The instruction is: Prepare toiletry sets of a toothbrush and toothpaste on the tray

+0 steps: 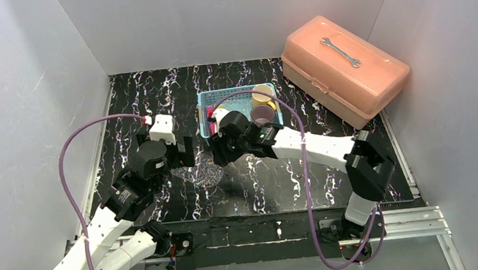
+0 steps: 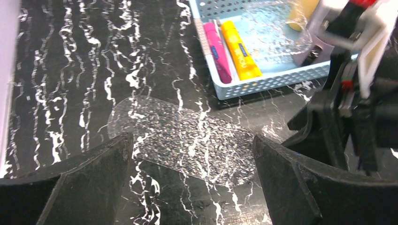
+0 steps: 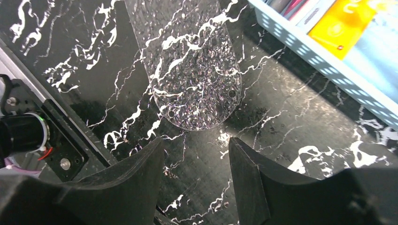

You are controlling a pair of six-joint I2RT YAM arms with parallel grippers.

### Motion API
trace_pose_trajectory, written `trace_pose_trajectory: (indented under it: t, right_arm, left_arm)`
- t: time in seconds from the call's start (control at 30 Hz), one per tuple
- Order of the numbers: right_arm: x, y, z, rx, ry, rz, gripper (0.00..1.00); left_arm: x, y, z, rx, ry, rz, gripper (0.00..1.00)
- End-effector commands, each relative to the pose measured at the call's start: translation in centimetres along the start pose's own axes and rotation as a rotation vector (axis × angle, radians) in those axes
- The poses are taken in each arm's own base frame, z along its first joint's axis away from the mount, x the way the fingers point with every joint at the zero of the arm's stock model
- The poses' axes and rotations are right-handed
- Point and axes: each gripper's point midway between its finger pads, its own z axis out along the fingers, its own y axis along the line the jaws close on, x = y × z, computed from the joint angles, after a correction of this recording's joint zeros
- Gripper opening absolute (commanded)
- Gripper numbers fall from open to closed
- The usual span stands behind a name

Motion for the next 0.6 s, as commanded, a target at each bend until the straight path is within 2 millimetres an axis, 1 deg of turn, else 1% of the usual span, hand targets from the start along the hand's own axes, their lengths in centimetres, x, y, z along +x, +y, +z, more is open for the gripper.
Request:
trace_pose_trajectory:
  t: [0.0, 0.13, 0.27, 0.37, 0.57]
  right_arm:
    - [-1.6, 2.3, 1.7, -0.051, -0.035, -0.029, 0.61]
    - [-0.7, 2.8, 3.6, -0.038, -0.005, -0.036, 0.61]
    - [0.3, 3.3, 5.2, -0.012, 0.037, -0.061, 0.61]
    - [0.7, 3.6, 6.3, 0.01, 0.048, -0.078, 0.62]
    - [1.7, 3.4, 8.2, 0.042, 0.088, -0.069, 0.61]
  left_arm:
    - [-1.1, 3.2, -1.1, -0.16, -0.057, -0.038, 0.98]
    - [-1.4, 4.3, -1.9, -0.21, -0.092, -0.064, 0.98]
    - [-1.6, 4.8, -2.3, -0.222, -0.112, -0.077, 0.98]
    - [-1.8, 4.9, -2.6, -0.222, -0.124, -0.086, 0.98]
    - [-1.9, 5.5, -3.1, -0.244, -0.146, -0.103, 0.98]
